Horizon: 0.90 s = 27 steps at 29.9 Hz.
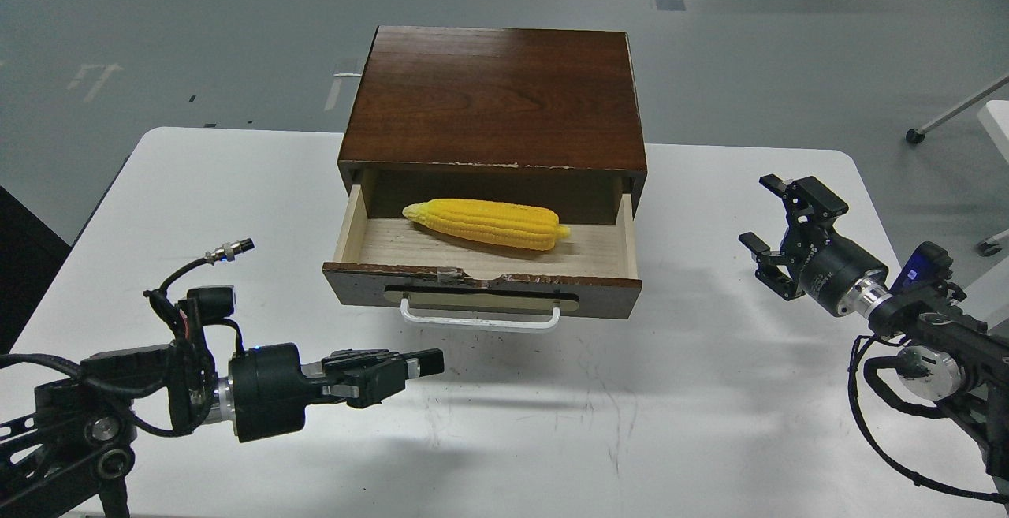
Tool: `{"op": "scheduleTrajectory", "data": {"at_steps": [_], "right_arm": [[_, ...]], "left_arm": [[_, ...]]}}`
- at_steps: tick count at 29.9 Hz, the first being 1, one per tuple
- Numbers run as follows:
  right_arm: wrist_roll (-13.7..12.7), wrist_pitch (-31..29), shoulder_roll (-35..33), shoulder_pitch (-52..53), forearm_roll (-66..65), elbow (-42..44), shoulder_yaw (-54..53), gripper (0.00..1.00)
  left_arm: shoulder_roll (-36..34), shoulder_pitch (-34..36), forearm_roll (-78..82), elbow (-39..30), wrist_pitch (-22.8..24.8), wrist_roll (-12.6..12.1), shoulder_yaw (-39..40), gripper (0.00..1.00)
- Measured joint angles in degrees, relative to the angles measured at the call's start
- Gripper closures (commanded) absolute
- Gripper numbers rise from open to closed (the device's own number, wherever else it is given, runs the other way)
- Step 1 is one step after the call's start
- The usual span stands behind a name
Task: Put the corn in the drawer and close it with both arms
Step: 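Bring the left gripper down in front of the drawer front, then push the drawer front with the left gripper toward the cabinet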
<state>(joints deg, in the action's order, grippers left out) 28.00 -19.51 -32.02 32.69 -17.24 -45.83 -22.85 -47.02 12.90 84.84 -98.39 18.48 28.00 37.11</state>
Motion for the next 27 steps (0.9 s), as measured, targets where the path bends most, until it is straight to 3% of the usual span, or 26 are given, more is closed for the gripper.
{"op": "scheduleTrajectory", "data": {"at_steps": [27], "right_arm": [[0.0, 0.1, 0.2, -0.1, 0.0, 0.1, 0.1, 0.01]], "left_arm": [[6.2, 2.9, -1.6, 9.1, 0.3, 0.0, 0.1, 1.00]]}}
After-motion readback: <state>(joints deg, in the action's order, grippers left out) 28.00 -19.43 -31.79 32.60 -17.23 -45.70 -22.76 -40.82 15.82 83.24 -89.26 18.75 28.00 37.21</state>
